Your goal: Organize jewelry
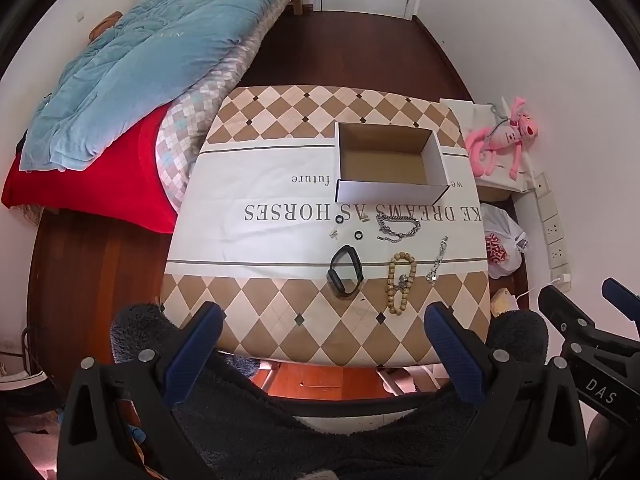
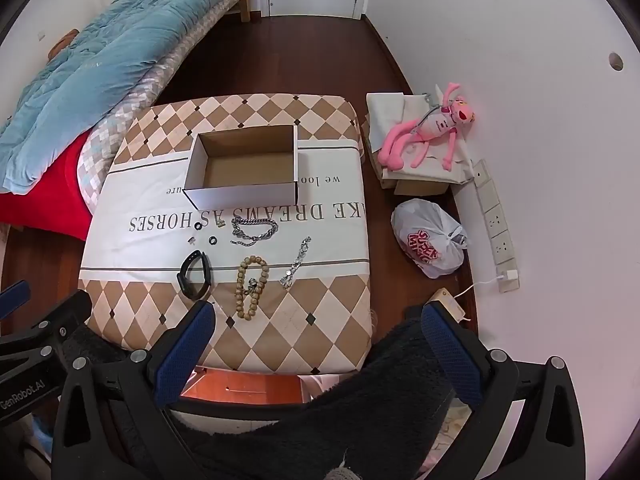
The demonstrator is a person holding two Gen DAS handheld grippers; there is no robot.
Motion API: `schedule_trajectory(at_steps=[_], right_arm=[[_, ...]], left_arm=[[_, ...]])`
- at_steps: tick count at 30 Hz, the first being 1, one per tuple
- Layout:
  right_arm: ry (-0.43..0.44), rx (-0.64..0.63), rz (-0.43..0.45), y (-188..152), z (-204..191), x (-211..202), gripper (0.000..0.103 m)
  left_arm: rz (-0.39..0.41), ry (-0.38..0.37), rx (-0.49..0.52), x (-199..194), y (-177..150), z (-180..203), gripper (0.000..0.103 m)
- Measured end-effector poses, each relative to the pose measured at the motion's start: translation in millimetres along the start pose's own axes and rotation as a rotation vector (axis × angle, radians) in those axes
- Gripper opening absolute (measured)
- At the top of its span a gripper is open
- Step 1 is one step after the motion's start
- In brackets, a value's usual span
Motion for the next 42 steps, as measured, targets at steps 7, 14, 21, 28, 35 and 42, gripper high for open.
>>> schedule_trajectory(at_steps=[7, 14, 21, 28, 35, 42], right_arm=[[0.007, 0.002, 0.006, 0.5, 0.0, -1.3, 0.103], [0.012, -0.002, 0.007, -0.1, -0.4, -0.6, 0.103], [0.012, -0.001, 0.008, 0.6, -2.1, -3.0, 0.103], [0.012, 0.000, 0.009, 0.8, -1.8, -4.2, 0.103], [0.012, 0.000, 0.011, 1.6, -1.2, -5.2, 0.103], [0.013, 0.000, 0.011, 1.8, -0.9, -7.3, 0.103]], left_arm=[[0.004, 0.002, 0.001, -0.1, 0.2, -0.1, 0.103], [0.007, 0.005, -0.002, 0.2, 0.8, -0.6, 0.103], [0.009, 0.008, -0.003, -7.9, 4.2, -1.8, 0.103], [0.013, 0.006, -0.001, -8.1, 3.8, -2.3, 0.103], [0.016, 0.006, -0.001, -9.4, 4.7, -3.8, 0.103], [0.022, 0.012, 0.005, -12.2, 12.0, -1.6, 0.103]])
Point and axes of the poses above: each gripper's, at about its wrist camera, not at the fingertips, and x roughly the way its jaws point, z to its right, y to its top, the point moved 5 cm from there along x, roughly the way its jaws point, and after that the axes turned 2 degrees about y, right-handed, at the moved point
